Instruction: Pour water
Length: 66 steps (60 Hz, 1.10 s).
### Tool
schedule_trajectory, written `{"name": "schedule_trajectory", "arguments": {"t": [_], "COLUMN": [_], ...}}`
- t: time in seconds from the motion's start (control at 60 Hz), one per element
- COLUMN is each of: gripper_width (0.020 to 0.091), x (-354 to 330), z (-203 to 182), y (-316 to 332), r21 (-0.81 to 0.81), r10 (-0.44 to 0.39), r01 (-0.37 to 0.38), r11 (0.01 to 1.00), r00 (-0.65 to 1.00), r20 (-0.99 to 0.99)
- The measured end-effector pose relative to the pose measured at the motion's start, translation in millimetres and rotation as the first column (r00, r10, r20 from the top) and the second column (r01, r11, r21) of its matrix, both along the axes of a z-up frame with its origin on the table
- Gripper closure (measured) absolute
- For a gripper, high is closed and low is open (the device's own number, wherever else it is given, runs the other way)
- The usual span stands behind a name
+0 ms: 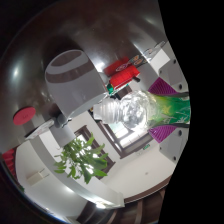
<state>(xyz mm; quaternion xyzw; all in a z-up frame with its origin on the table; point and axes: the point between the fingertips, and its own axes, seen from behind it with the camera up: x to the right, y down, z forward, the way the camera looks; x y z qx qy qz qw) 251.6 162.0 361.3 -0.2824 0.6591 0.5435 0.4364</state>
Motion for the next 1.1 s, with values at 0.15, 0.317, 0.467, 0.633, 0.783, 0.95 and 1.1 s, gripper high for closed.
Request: {"name": "schedule_trajectory", "arguments": {"t": [0.15,0.317,0.467,0.633,0.783,0.95,1.1], "gripper_width": [0.0753,0.0754,0.0753,0.073,0.0726,0.0707,0.0707], "x": [-19,-57,-100,-96,-38,71,153], "z": [10,26,61,141,146,144,89], "y": [0,-2,-1,-11,-30,-66,-91], "r21": [-0.002,-0.064,-0.27,-0.361,-0.426,-0.397,-0.437], "r10": [-0.005,0.055,0.26,0.352,0.498,0.615,0.703], "r01": [0.005,-0.044,-0.098,0.049,0.284,0.541,0.618], "r11": [1.0,0.997,0.958,0.931,0.859,0.741,0.654], "r00": [1.0,0.982,0.696,0.139,-0.268,-0.31,-0.282], "r20": [0.0,0.183,0.67,0.926,0.825,0.725,0.653]}}
